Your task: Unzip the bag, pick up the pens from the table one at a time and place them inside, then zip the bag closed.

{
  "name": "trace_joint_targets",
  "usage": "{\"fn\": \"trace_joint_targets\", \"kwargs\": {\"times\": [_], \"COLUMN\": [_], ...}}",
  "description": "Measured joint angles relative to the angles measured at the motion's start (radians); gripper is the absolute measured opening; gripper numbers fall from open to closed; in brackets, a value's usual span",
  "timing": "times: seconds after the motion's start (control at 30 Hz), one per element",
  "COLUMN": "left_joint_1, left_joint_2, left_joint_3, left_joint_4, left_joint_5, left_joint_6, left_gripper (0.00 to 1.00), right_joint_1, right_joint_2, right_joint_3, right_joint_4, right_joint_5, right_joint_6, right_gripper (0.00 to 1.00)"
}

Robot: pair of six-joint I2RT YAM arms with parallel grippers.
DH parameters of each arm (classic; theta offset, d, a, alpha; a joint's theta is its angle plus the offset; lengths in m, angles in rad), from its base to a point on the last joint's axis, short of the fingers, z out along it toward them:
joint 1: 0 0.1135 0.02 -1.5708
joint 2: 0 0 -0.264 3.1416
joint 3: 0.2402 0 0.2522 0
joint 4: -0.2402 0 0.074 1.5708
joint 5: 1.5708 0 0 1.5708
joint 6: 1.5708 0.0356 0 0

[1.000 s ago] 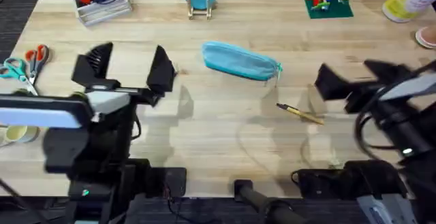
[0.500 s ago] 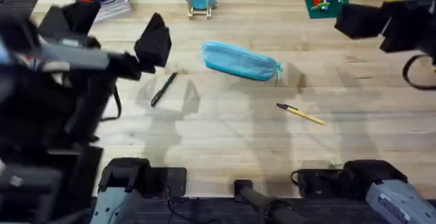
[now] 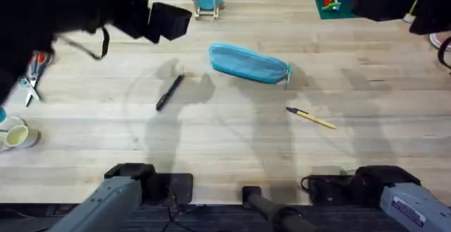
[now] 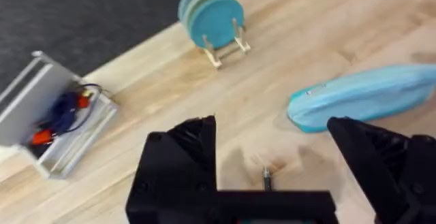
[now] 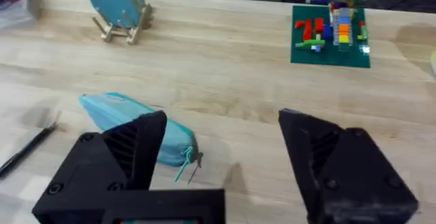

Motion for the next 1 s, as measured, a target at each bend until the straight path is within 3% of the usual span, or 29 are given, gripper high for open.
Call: {"fn": "trace_joint_targets", "kwargs": {"times": [0.27, 0.47, 0.67, 1.0], "left_joint_1": [0.0, 0.0, 0.0, 0.0], "left_joint_2": [0.226, 0.28, 0.285, 0.285], "left_joint_3": [0.112, 0.121, 0.123, 0.126], "left_joint_4": [-0.091, -0.168, -0.19, -0.191], "left_joint_5": [0.138, 0.241, 0.276, 0.289], "left_joint_6": [0.203, 0.412, 0.594, 0.674], "left_gripper": [0.991, 0.993, 0.993, 0.993], "right_joint_1": [0.0, 0.0, 0.0, 0.0], "right_joint_2": [0.0, 0.0, 0.0, 0.0], "right_joint_3": [0.004, 0.004, 0.004, 0.004], "right_joint_4": [-0.057, -0.08, -0.082, -0.083], "right_joint_5": [-0.037, -0.048, -0.048, -0.048], "right_joint_6": [0.0, 0.0, 0.0, 0.0], "right_gripper": [0.996, 0.996, 0.996, 0.996]}}
